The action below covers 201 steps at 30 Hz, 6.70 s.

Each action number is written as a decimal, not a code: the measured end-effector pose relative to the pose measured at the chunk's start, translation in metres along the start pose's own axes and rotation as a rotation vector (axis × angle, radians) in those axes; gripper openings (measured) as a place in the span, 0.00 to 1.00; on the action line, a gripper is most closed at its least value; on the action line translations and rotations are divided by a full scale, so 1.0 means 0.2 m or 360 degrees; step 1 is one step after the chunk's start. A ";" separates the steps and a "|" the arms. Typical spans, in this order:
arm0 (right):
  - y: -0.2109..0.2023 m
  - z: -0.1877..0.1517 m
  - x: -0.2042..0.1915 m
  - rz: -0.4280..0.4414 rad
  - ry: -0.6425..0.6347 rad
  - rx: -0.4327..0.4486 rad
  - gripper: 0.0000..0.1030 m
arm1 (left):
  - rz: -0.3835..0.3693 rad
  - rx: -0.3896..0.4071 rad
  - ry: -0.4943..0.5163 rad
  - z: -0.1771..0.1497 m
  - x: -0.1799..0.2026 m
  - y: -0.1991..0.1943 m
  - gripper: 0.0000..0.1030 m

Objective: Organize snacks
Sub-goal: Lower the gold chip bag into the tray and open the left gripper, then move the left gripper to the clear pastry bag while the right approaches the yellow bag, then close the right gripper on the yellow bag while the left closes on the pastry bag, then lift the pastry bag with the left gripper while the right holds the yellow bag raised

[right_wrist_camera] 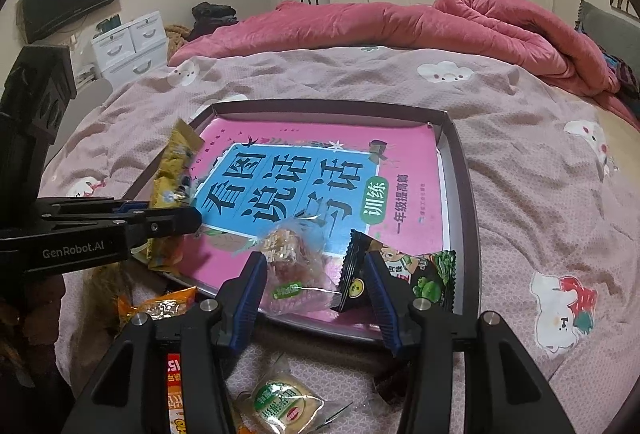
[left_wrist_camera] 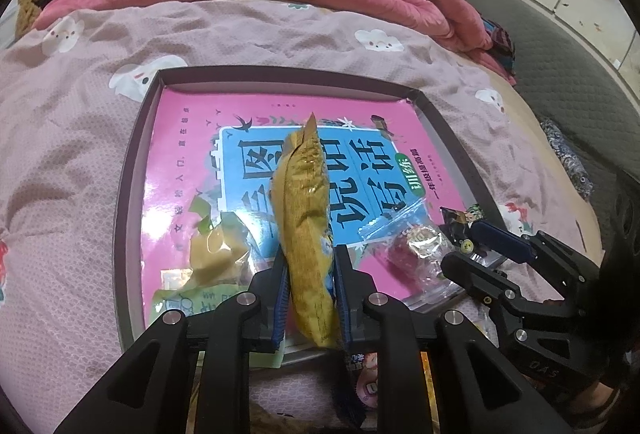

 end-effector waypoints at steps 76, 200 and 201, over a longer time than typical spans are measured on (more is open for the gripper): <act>-0.35 0.07 0.26 -0.0066 0.0401 0.0309 0.85 | 0.0066 0.0170 -0.0028 0.02 -0.01 -0.39 0.76; -0.21 -0.18 -0.31 0.0341 -0.0179 -0.0095 0.33 | 0.0153 -0.0248 -0.0446 -0.35 -0.24 -0.20 0.41; -0.21 -0.18 -0.31 0.0343 -0.0172 -0.0088 0.33 | 0.0157 -0.0245 -0.0440 -0.35 -0.24 -0.21 0.41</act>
Point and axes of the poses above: each gripper's, at about its wrist camera, not at the fingertips, and y roughly the way its jaws point, x to its right, z to its top, the point moved 2 cm from there along y, roughly the way its jaws point, and after that the axes turned 7 degrees about -z, right-handed, at the moved point
